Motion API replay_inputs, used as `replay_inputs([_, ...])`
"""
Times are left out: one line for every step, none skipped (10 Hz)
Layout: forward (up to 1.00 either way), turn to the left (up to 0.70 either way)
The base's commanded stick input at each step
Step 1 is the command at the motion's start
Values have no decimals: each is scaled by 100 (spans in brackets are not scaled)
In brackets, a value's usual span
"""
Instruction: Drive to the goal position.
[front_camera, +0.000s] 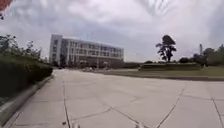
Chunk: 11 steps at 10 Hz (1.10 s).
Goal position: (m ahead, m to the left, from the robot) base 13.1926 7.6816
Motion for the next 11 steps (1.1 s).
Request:
replay_inputs([60, 15])
replay_inputs([65, 15])
replay_inputs([70, 14])
replay_inputs([70, 14])
replay_inputs([70, 14])
replay_inputs([70, 14])
replay_inputs([70, 14])
replay_inputs([70, 14])
replay_inputs([70, 14])
replay_inputs([70, 14])
replay_inputs([70, 14])
